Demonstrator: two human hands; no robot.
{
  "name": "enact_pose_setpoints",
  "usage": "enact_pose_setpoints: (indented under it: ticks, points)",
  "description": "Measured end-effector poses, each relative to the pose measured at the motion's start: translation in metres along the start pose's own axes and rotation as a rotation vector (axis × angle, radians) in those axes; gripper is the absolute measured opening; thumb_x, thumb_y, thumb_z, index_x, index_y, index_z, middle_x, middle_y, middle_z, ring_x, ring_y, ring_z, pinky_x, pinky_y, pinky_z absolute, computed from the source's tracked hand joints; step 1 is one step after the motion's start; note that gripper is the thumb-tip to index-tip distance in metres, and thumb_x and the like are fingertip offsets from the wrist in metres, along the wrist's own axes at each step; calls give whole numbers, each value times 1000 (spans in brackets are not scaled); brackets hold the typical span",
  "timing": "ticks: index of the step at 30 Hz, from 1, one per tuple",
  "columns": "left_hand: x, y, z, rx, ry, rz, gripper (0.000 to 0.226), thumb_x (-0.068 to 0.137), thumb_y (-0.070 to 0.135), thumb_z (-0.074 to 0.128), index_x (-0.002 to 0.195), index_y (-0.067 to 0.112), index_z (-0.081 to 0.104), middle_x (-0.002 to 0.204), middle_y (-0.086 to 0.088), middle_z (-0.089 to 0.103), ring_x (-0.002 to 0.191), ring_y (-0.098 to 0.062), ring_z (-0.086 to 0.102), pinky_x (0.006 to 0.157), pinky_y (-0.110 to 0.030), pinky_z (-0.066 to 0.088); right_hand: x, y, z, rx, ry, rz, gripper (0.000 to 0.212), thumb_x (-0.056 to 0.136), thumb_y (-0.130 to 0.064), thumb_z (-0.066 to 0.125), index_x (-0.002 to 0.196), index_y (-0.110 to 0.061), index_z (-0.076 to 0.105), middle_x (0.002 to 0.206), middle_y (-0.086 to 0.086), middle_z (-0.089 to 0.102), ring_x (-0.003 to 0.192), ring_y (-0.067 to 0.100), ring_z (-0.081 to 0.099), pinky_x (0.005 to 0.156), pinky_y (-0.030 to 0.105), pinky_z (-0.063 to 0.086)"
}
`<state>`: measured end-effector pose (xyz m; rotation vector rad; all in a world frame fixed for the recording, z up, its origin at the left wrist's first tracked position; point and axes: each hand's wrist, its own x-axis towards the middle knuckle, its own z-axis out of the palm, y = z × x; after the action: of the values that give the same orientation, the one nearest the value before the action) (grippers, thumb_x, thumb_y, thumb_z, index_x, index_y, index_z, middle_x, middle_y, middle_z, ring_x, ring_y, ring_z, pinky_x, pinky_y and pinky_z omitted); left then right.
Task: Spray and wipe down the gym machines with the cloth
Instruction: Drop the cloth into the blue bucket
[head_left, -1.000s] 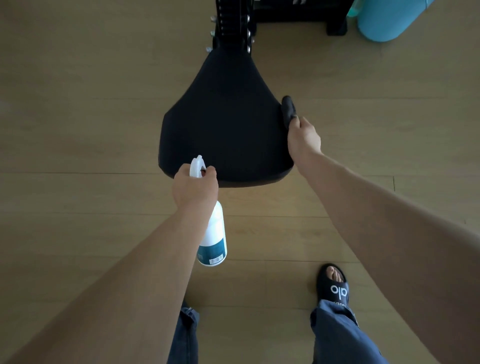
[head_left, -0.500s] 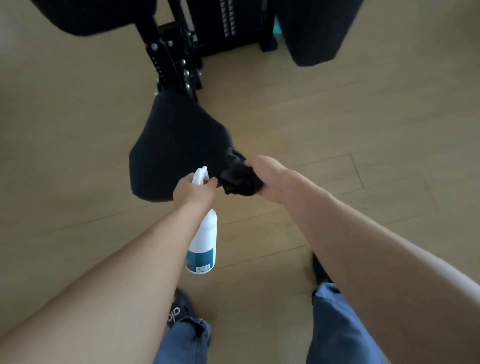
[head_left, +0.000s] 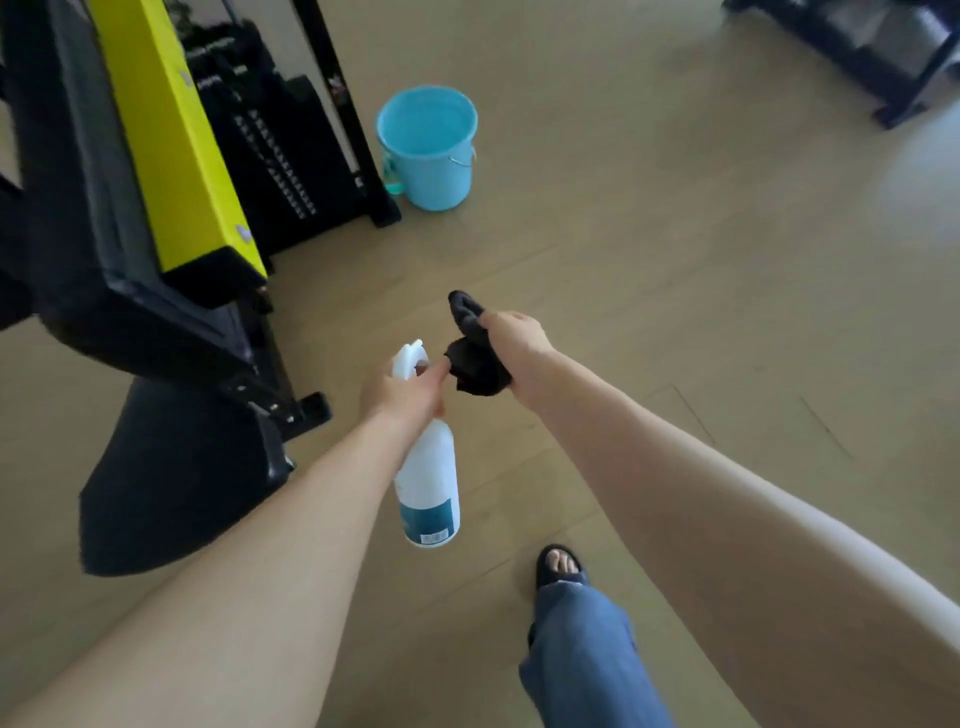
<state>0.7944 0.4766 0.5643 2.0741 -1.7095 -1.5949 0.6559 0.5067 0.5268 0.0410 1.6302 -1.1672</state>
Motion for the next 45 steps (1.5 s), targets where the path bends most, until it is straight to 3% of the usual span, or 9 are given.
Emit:
enact_pose_setpoints:
  ticks: [4, 7, 15, 23, 29, 36, 39, 42, 45]
  points:
    - [2, 67, 41, -112, -11, 30, 43, 91, 59, 65, 79, 18, 64, 72, 5, 67, 76, -20, 62, 69, -31, 47, 17, -65, -37, -48, -3, -101, 38, 67, -32, 60, 102, -23, 71, 106, 12, 75, 102, 34, 71, 96, 51, 57]
    - [-6, 117, 60, -170, -25, 131, 41, 92, 61, 65, 83, 20, 62, 77, 3, 69, 78, -20, 64, 81, -36, 52, 13, -111, -58, -14, -19, -164, 20, 78, -29, 58, 94, -24, 69, 107, 10, 75, 102, 31, 71, 97, 46, 56]
    - [-1, 210, 60, -295, 30, 321, 32, 100, 47, 65, 97, 16, 57, 84, 0, 65, 72, -18, 61, 68, -30, 50, 35, -190, -68, -3, -26, -173, 9, 91, -23, 58, 94, -22, 66, 103, 11, 74, 97, 32, 72, 89, 47, 60]
    - [87, 257, 43, -366, 99, 217, 46, 87, 49, 74, 106, 9, 63, 105, -14, 74, 83, -23, 64, 82, -43, 57, 115, -266, -33, -112, -21, -114, 11, 90, -17, 59, 95, -22, 67, 95, 4, 73, 92, 26, 70, 94, 45, 57]
    - [200, 294, 33, -305, 181, 150, 6, 92, 28, 68, 97, 27, 64, 97, 3, 68, 98, -27, 67, 89, -44, 57, 215, -327, -3, -131, -18, 3, 17, 91, -11, 57, 98, -21, 68, 92, 7, 74, 77, 31, 68, 77, 62, 57]
    - [313, 359, 25, -99, 226, 198, 18, 98, 15, 67, 87, 4, 57, 74, 2, 55, 64, -14, 48, 51, -23, 36, 311, -404, 18, -187, -41, 108, 21, 94, -7, 55, 86, -22, 68, 85, 6, 67, 74, 31, 61, 86, 59, 53]
    - [358, 380, 28, -65, 251, 142, 17, 97, 11, 63, 83, 9, 54, 77, 2, 56, 66, -17, 46, 55, -27, 32, 353, -432, 27, -204, -80, 108, 21, 96, -8, 56, 87, -23, 69, 80, 4, 65, 74, 28, 61, 79, 48, 56]
    - [408, 407, 33, -100, 283, 113, 6, 97, 4, 61, 100, -1, 62, 97, -4, 57, 82, -21, 49, 53, -14, 34, 408, -460, 39, -289, -85, 58, 21, 92, -15, 59, 107, -23, 71, 102, 9, 73, 86, 30, 71, 82, 59, 59]
    - [452, 429, 42, -120, 333, 11, 16, 95, 6, 64, 108, -2, 65, 109, -7, 57, 79, -18, 51, 55, -17, 32, 466, -484, 49, -439, -124, -4, 22, 96, -19, 55, 115, -24, 66, 111, 6, 68, 99, 28, 66, 81, 43, 61]
